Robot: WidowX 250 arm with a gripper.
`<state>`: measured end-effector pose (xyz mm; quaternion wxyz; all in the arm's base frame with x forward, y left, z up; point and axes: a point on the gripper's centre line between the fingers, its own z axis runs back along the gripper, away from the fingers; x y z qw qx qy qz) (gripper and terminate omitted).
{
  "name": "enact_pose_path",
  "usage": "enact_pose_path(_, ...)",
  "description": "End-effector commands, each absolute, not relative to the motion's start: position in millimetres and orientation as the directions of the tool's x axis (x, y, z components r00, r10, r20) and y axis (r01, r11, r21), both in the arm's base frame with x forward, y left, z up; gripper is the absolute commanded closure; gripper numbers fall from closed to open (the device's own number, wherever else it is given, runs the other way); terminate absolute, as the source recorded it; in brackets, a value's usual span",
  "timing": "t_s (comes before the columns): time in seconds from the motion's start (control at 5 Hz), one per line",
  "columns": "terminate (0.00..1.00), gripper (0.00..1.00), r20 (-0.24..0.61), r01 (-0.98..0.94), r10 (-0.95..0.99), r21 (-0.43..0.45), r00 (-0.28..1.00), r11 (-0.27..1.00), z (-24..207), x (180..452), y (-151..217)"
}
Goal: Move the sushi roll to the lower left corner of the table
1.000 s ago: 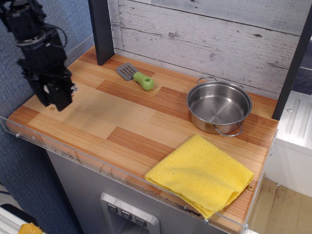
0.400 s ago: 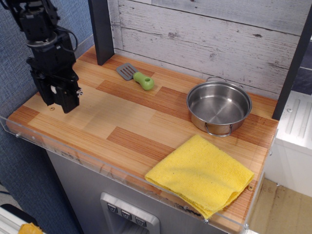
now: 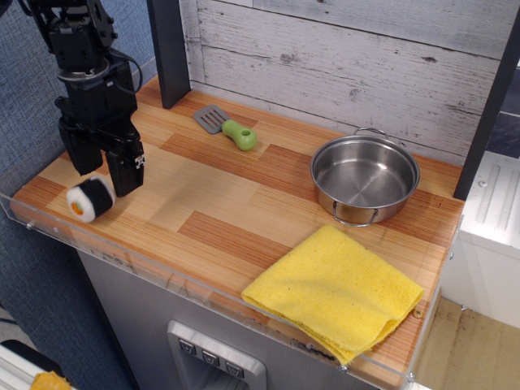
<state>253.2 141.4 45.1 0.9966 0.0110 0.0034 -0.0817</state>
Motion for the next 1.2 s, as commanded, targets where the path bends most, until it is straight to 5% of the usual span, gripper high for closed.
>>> enact_pose_path(0.0,0.00,0.00,0.119,0.093,-0.096,0.025,0.988,0.995,128,256,120)
enact_pose_path(0.4,0.00,0.00,0.133,0.113,-0.110,-0.016,0.985,0.993,161,266,63)
enact_pose_path(1.0,0.00,0.00,0.184,0.140,-0.165,0.142,0.969,0.980,179,265,23)
